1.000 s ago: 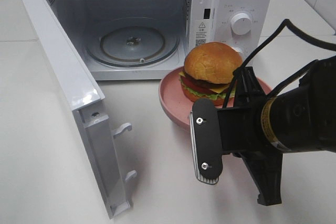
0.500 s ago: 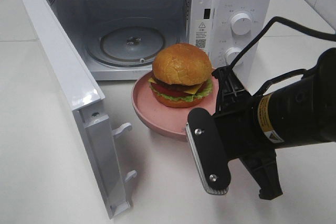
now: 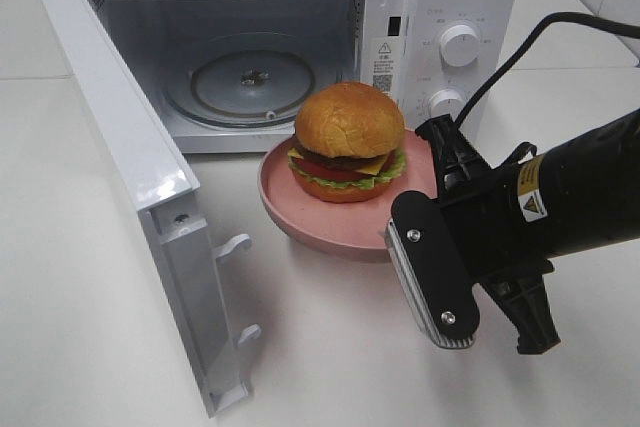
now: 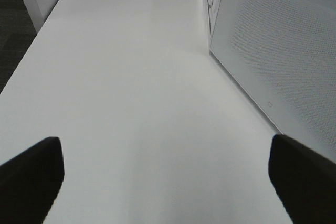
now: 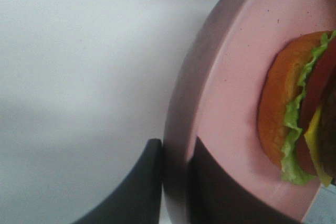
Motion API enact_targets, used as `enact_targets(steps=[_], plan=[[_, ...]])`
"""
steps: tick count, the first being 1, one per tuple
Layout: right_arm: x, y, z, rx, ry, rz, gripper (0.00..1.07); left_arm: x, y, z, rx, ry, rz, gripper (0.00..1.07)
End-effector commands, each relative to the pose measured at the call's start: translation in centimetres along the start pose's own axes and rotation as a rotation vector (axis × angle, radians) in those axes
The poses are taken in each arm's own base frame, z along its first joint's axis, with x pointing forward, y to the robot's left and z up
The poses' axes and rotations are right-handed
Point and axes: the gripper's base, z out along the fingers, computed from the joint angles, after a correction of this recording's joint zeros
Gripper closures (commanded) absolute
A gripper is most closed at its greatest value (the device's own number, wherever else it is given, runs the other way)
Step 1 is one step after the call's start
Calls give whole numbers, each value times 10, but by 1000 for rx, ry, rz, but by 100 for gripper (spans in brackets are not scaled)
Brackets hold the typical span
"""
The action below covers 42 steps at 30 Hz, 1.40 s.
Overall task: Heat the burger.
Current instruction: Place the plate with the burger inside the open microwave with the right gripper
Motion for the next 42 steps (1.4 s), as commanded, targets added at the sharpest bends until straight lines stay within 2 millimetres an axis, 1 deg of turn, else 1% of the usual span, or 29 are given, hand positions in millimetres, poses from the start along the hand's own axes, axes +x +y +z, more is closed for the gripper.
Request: enact_targets(steps=[1,11,21,34,38,41,42], plan=[[-1,-12,-4,107,-49,-21,103,1,0,0,0,5,1,9],[9,-17,-4,150,-68,-34,103,1,0,0,0,5,1,9],[9,-23,-6,217,-66,-72,102,1,0,0,0,5,1,9],[10,-24,-5,230,-52,-113,103,1,0,0,0,5,1,9],[9,-26,-2,222,-53,-113,103,1,0,0,0,5,1,9],[8,-30,3,212,-55,-116,103,1,0,0,0,5,1,9],[7,-35,6,214,-55,-116,103,1,0,0,0,5,1,9]])
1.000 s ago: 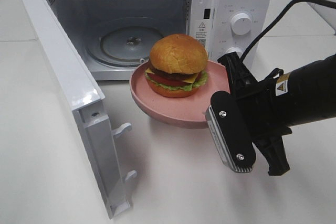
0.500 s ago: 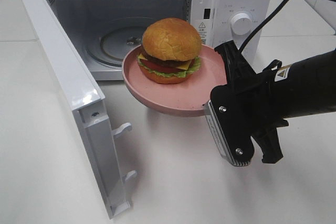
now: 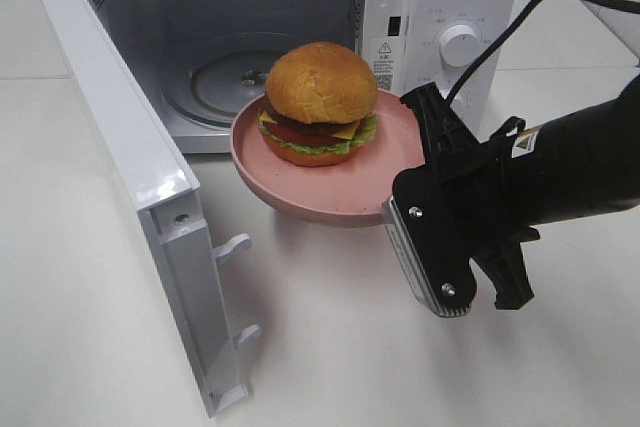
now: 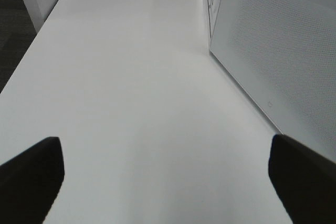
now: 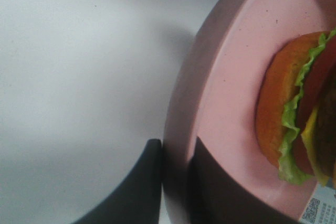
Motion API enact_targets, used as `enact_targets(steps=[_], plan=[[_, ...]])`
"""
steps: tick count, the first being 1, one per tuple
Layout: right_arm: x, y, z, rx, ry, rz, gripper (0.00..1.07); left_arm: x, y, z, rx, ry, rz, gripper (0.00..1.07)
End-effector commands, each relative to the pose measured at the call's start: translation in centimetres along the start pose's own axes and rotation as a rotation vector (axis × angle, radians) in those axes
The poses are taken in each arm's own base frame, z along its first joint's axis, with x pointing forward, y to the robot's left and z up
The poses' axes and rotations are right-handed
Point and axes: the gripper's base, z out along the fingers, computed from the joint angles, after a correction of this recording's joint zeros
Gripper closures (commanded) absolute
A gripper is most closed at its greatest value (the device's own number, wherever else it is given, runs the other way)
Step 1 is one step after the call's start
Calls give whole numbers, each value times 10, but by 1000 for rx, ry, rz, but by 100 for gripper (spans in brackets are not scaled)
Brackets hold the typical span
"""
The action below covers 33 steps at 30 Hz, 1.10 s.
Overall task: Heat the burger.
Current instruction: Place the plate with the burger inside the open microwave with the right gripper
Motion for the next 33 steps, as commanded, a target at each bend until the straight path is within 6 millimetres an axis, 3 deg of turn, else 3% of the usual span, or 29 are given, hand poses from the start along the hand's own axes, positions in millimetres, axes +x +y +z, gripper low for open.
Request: enact_targets(steps=[1,33], plan=[[3,-17,0,91,28,-19,103,1,0,0,0,5,1,9],[7,-62,67,59,27,-20,102,1,0,0,0,5,1,9]])
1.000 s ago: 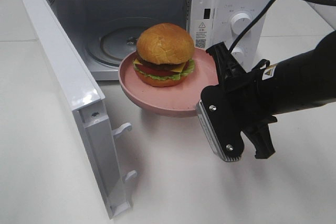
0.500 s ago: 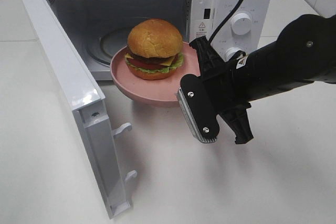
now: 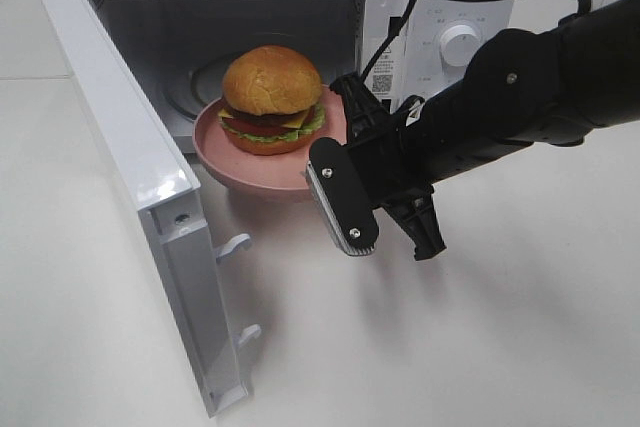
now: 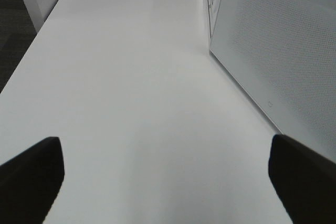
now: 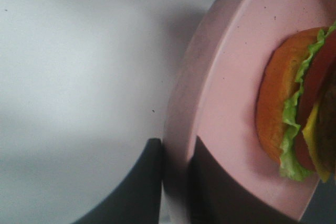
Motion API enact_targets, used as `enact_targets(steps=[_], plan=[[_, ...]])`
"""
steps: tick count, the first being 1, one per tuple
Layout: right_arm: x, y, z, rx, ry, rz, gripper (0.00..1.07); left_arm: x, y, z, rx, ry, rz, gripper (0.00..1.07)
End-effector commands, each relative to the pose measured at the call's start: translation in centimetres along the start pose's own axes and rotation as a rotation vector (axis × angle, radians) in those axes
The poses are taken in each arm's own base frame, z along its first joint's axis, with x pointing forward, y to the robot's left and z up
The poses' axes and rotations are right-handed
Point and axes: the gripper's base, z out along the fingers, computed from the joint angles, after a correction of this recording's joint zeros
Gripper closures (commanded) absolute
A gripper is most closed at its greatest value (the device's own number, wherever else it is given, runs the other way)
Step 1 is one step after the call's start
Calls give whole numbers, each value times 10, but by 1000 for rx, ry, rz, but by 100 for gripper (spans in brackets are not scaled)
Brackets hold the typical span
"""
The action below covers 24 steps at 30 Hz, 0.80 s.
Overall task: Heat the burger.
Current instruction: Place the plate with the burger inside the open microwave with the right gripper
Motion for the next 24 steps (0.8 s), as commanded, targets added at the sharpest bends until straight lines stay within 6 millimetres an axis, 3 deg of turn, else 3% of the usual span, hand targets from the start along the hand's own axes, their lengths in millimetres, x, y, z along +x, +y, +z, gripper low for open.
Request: enact_targets(steps=[1,24], plan=[[3,-22,1,102,28,-7,102,1,0,0,0,5,1,9],[7,-61,50,104,15,55,101,1,0,0,0,5,1,9]])
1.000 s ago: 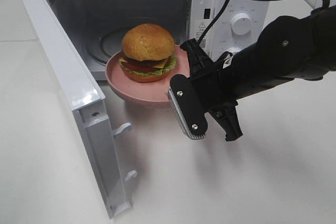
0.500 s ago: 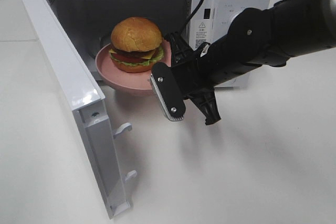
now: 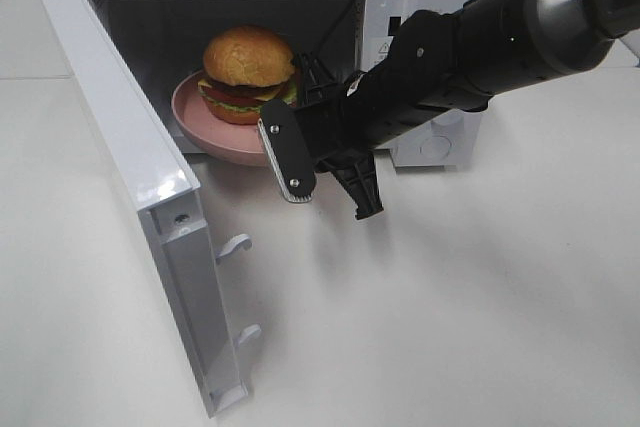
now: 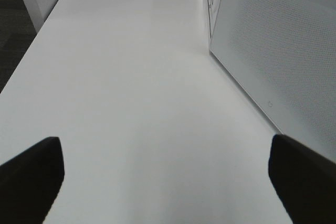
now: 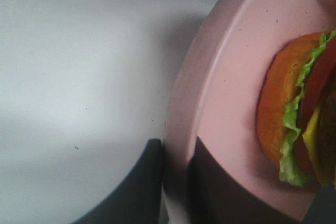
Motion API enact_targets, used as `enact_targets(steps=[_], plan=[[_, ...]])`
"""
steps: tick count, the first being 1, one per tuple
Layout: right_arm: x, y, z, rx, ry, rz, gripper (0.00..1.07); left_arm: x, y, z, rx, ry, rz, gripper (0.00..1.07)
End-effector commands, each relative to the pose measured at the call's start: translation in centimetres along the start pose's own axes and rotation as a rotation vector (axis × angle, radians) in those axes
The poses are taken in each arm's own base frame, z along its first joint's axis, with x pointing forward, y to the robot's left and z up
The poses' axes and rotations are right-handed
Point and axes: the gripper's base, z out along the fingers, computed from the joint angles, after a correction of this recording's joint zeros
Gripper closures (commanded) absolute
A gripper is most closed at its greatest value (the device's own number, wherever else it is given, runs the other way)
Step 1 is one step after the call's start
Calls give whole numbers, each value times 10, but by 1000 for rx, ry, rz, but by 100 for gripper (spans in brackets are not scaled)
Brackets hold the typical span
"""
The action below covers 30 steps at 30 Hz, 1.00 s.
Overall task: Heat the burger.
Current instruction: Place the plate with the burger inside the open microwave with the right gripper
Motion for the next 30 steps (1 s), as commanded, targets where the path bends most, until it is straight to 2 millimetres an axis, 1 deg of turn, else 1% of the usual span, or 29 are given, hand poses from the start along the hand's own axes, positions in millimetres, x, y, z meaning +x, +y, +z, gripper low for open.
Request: enact_targets(steps=[1,9,15,17,18,20,22,23,25,30], plan=[[3,-15,-2,77,22,0,101,1,0,0,0,5,1,9],[8,-29,12,101,35,28,101,1,0,0,0,5,1,9],[11,-36,21,96,48,-12,101,1,0,0,0,5,1,9],[13,-40,24,84,55,-5,100,1,0,0,0,5,1,9],[16,-44,27,76,63,30,101,1,0,0,0,5,1,9],[17,-45,28,71,66,42,101,1,0,0,0,5,1,9],[19,-53,32,79,80,58,100,1,0,0,0,5,1,9],[19,-53,32,79,80,58,100,1,0,0,0,5,1,9],[21,-65,33,116,98,51,100,1,0,0,0,5,1,9],[21,-72,36,136,102,84,100,1,0,0,0,5,1,9]])
